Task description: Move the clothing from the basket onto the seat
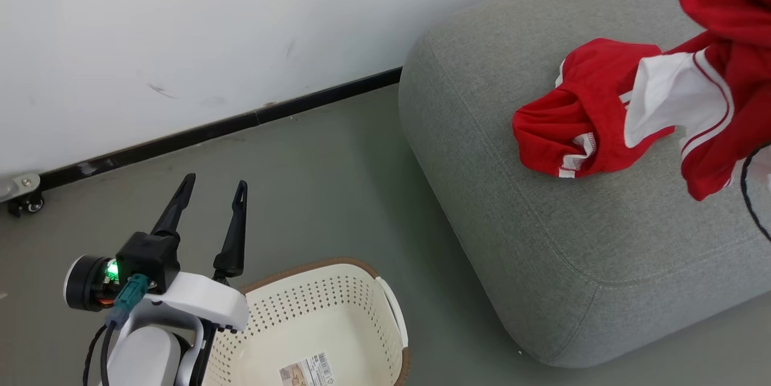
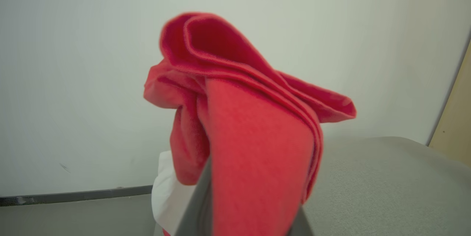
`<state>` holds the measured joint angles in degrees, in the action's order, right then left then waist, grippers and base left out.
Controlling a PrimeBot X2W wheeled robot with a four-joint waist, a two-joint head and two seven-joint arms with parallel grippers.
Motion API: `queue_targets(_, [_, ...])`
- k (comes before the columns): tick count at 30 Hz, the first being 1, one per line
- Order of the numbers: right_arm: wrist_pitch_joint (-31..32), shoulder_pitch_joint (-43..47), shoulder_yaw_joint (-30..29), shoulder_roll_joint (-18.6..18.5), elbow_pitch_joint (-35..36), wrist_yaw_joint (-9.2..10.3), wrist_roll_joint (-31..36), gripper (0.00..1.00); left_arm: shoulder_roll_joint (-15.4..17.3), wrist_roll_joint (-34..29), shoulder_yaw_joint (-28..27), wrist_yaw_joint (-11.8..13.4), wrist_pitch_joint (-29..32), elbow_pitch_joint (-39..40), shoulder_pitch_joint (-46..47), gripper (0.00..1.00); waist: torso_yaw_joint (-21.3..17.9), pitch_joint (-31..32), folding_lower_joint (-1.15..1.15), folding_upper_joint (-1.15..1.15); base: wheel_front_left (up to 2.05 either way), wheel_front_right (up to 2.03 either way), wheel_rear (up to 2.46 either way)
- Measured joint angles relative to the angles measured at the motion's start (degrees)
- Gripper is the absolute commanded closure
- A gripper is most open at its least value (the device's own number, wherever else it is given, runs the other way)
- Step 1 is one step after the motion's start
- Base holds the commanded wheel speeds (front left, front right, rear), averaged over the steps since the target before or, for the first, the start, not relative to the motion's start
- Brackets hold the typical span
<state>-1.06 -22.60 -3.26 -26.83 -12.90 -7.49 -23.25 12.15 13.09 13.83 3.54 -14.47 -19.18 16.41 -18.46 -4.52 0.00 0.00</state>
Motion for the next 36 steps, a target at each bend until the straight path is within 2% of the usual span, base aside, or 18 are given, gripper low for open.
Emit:
queue_targets(8, [1.86,-5.65,-1.81,-3.98,-3.59,0.00,0.20,1.00,1.49,-0.53,-0.62,0.49,0.07,3.58,-0.10,0.00,0.55,-3.61,0.00,0.00,0.00,0.00,0.00])
queue_targets(13, [2.22,-9.42,-2.68,-4.59,-5.43,0.00,0.16,1.00,3.01,-0.85,-1.41,0.55,0.83,5.82,-0.07,0.00,0.92,-6.11,0.00,0.00,0.00,0.00,0.00])
queue_targets(20, [2.67,-15.56,-5.53,-7.94,-10.20,0.00,0.03,1.00,4.75,-1.53,-1.59,0.56,2.53,9.46,0.28,0.00,1.57,-10.17,0.00,0.00,0.00,0.00,0.00])
queue_targets(36, [1.49,-23.27,-10.82,-8.84,-21.40,0.00,-0.74,1.00,8.55,-3.34,-2.46,0.57,6.37,15.93,1.97,0.00,3.25,-17.35,0.00,0.00,0.00,0.00,0.00])
